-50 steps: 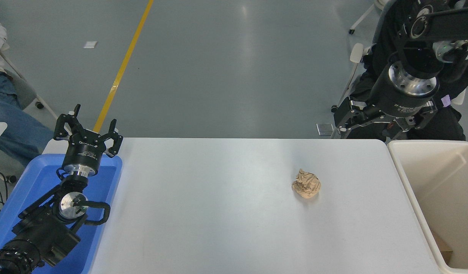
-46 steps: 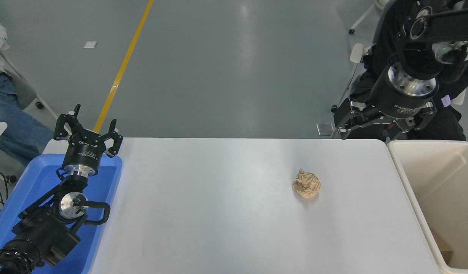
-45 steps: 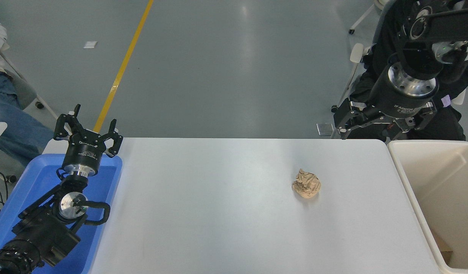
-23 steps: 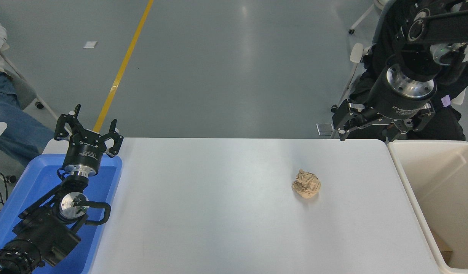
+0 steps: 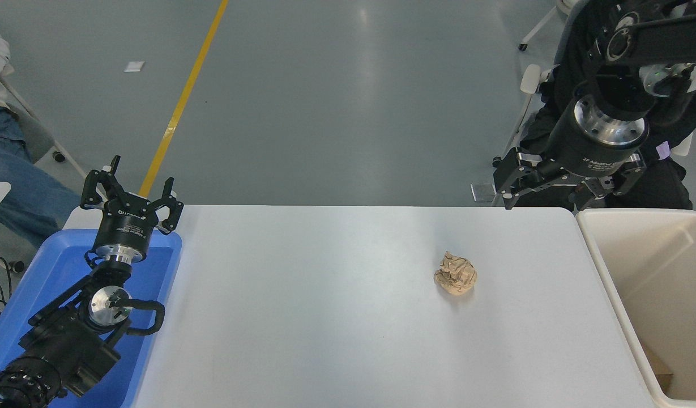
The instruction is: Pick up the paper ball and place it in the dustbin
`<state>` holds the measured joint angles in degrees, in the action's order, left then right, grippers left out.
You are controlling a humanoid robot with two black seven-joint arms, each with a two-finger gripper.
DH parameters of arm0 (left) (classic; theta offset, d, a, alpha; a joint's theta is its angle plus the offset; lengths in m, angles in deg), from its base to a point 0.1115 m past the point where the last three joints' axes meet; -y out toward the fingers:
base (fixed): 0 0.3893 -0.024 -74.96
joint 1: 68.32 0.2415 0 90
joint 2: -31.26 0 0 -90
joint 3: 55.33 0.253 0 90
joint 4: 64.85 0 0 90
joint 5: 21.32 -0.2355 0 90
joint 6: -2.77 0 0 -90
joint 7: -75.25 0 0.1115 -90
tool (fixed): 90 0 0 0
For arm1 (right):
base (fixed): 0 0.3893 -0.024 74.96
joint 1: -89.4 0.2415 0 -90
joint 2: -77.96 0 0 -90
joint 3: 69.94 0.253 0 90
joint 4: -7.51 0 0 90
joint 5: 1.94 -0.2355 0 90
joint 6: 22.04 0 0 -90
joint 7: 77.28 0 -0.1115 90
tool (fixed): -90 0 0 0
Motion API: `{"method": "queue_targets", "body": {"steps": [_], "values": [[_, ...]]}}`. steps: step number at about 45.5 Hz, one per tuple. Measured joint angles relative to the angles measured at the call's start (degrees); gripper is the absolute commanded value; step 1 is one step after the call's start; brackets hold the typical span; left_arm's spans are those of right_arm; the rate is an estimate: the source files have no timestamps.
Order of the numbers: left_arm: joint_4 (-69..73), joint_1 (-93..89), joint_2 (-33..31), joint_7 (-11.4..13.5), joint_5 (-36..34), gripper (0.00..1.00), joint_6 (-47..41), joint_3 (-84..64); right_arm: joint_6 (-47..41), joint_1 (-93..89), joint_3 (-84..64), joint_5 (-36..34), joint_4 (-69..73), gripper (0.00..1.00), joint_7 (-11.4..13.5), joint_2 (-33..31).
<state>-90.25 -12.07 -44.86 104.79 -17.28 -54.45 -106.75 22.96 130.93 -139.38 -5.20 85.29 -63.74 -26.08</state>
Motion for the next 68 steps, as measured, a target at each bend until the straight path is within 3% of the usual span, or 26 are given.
{"method": "queue_targets", "body": {"steps": [34,58,68], "values": [[0.0,0.0,0.0,0.0,0.0,0.99,0.0,0.0,0.3,-2.9,1.7,-0.4,-0.6,1.0,-0.1,0.0],[0.0,0.0,0.0,0.0,0.0,0.99,0.0,0.0,27.0,-17.1,5.7,0.4,-2.2,1.0,-0.1,1.0],[0.0,-0.1,0.0,0.0,0.0,0.99,0.0,0.0,32.2,-26.2,8.5,3.0,-7.0,1.0,0.0,4.6]]}}
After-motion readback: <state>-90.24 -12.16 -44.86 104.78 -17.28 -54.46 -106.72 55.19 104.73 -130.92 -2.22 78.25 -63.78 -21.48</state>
